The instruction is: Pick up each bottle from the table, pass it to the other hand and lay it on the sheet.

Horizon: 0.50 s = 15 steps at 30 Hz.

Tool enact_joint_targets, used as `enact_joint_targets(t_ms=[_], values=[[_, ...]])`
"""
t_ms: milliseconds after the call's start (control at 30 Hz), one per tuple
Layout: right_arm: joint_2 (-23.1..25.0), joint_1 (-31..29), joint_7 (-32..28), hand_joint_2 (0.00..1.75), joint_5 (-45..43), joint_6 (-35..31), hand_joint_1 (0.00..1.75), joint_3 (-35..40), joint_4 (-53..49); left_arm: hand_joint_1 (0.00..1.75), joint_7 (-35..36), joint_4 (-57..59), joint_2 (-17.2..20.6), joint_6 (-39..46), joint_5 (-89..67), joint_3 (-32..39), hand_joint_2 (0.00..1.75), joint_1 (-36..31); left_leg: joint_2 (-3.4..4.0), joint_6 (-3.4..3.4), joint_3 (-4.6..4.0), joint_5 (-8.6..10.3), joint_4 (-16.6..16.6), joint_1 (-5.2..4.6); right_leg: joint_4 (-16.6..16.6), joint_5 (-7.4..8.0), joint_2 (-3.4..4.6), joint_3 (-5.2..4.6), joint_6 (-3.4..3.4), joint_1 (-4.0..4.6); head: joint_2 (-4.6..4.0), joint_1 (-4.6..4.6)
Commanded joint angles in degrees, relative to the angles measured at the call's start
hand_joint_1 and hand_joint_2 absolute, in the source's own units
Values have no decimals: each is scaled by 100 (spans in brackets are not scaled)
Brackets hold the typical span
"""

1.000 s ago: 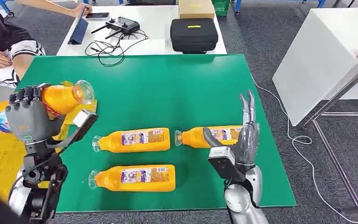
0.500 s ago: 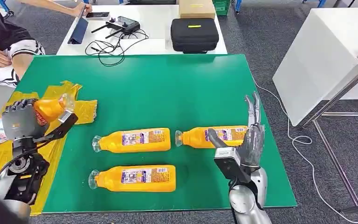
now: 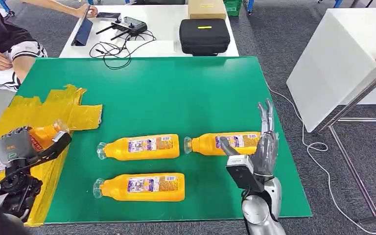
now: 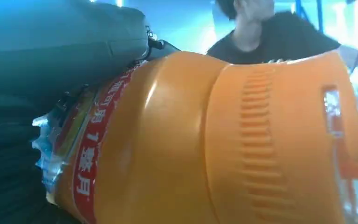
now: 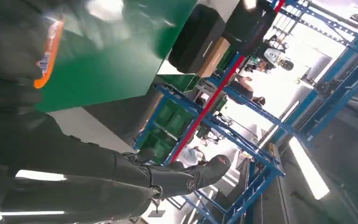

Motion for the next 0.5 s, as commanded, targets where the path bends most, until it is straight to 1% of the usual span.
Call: enact_joint_targets(t_ms=[33,100,133,167,200,267,367,433,467,500], values=[[7,-206,-3,175,-18,43,0,-224,479,175,-139,552,-97,-34,-73,164,175,-108,-2,3,39,-10,-13,0,-11,-12,-13,39,3,3,0,0],[6,-209,-14,175,-23,51,0,-255,507,175,-387,559,-110,6,-206,46,175,-36,0,3,20,-5,-9,-2,-7,-6,-7,19,3,-1,0,0],[2,-215,-26,175,-22,56,0,-267,526,175,-476,564,-110,60,-240,-91,175,12,1,4,37,-9,-13,-1,-11,-10,-10,36,4,1,0,0],[3,-222,-40,175,-20,64,0,-273,541,175,-509,573,-99,88,-240,-208,175,34,0,3,22,-5,-10,-2,-7,-6,-8,21,3,-1,0,0],[8,-221,-49,175,-15,71,0,-275,548,175,-534,574,-110,167,-240,-222,175,56,0,4,41,-10,-14,-1,-12,-11,-11,40,5,1,0,-2],[13,-211,-61,175,24,49,0,-262,546,175,-633,596,-127,222,-193,-190,175,71,-2,3,18,-3,-8,-2,-7,-5,-9,18,3,-1,0,0],[27,-227,-53,175,61,55,0,-250,575,175,-755,625,-129,356,-198,-184,175,138,-1,3,39,-11,-12,0,-11,-12,-13,39,4,2,0,2],[26,-234,-52,175,63,63,0,-252,587,175,-780,628,-127,414,-202,-185,175,171,2,2,23,-6,-10,-4,-6,-7,-7,21,3,-2,0,0],[30,-244,-52,175,65,82,0,-257,606,175,-795,647,-123,461,-182,-144,175,188,1,2,38,-10,-14,-2,-10,-11,-10,36,3,0,0,0],[30,-244,-52,175,65,82,0,-257,606,175,-795,647,-123,461,-182,-144,175,188,3,2,25,-6,-11,-2,-8,-7,-6,23,2,-1,0,0]])
